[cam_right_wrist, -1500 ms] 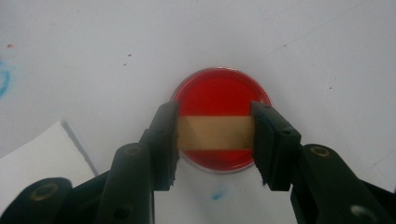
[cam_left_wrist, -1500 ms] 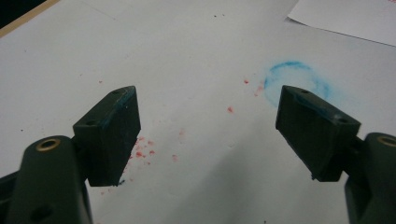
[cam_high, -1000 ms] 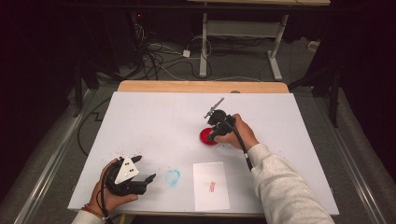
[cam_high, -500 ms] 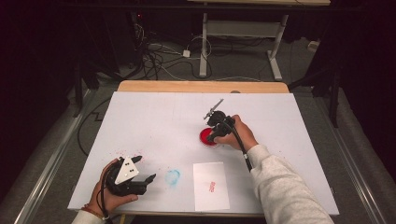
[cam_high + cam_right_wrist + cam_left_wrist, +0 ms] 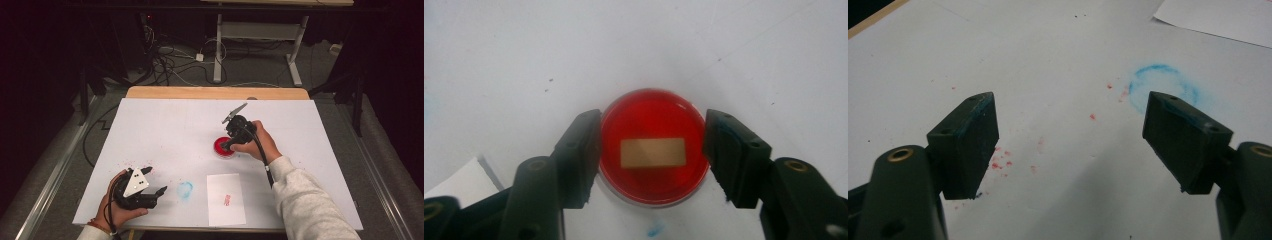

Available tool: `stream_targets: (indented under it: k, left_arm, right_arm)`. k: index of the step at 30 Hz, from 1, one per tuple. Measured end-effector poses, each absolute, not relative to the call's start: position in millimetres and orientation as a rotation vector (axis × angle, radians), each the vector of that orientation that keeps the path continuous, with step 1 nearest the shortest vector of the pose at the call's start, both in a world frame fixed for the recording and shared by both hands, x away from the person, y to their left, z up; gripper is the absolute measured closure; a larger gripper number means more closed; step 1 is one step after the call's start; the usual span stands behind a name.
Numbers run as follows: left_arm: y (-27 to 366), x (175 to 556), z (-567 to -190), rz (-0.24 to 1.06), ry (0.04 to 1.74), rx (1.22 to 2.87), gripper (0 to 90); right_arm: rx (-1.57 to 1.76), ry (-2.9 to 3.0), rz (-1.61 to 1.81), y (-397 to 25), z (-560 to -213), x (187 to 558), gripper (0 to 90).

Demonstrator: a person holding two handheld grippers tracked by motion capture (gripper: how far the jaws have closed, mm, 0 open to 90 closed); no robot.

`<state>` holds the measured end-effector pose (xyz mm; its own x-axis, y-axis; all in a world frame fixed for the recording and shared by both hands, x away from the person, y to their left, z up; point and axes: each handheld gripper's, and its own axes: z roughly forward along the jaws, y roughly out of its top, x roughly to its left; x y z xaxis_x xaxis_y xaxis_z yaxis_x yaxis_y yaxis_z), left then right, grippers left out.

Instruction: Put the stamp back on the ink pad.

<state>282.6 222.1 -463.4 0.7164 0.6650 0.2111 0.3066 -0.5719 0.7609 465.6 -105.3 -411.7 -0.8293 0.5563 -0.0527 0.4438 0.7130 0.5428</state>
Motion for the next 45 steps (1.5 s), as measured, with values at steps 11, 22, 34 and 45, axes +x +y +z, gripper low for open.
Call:
stream_targets:
  k: [11,22,34,45]
  left_arm:
    - [222,282,-463,0.636,0.739,2.189,21.7]
    - [222,282,-463,0.640,0.742,2.190,21.7]
    - [221,282,-463,0.633,0.747,2.193,21.6]
    - [221,282,-462,0.644,0.742,2.187,21.6]
  right_arm:
    - [0.725,2.549,0.889,-116,-385,446,35.2]
    - [0.673,2.388,1.003,-131,-371,419,31.3]
    - [0.628,2.230,1.118,-156,-366,388,27.5]
    - [0.575,2.139,1.145,-171,-369,360,23.1]
